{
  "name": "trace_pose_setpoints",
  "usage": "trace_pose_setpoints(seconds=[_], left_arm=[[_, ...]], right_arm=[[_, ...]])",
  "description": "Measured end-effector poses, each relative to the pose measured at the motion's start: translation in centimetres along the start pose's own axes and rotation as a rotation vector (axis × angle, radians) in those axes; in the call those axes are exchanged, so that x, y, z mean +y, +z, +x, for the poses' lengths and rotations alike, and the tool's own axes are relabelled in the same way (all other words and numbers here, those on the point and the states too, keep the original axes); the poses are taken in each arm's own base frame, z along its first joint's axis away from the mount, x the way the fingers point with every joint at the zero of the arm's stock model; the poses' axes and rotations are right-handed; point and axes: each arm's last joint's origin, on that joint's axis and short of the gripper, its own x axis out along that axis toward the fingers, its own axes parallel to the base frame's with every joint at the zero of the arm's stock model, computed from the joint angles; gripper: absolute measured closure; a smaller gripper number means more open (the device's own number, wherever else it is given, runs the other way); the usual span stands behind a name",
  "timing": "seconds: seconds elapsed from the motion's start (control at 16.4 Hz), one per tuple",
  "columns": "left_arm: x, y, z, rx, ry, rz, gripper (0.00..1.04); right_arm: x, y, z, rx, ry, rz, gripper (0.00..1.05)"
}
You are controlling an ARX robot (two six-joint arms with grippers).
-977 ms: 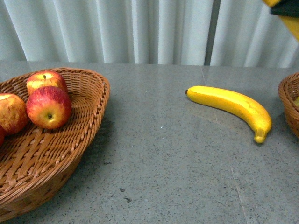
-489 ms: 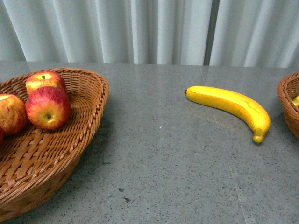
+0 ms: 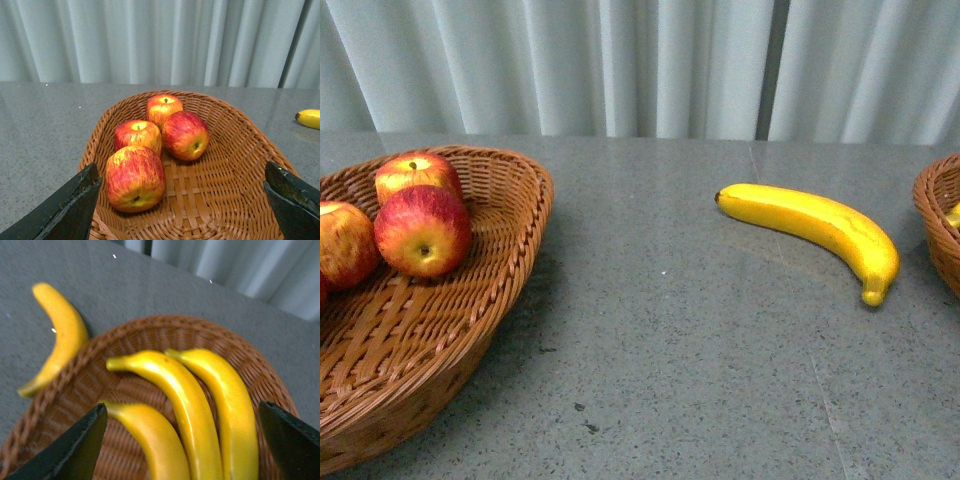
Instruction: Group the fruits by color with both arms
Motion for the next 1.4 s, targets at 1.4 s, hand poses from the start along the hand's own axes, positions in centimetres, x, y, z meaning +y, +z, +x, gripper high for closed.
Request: trace_pose_setpoints(seconds=[1.4], left_arm=[[0.0, 0.0, 0.0, 0.0, 0.0, 0.0, 0.07]], right_arm=[[12.8, 8.1, 22.6, 0.261, 0.219, -0.106, 0.06]])
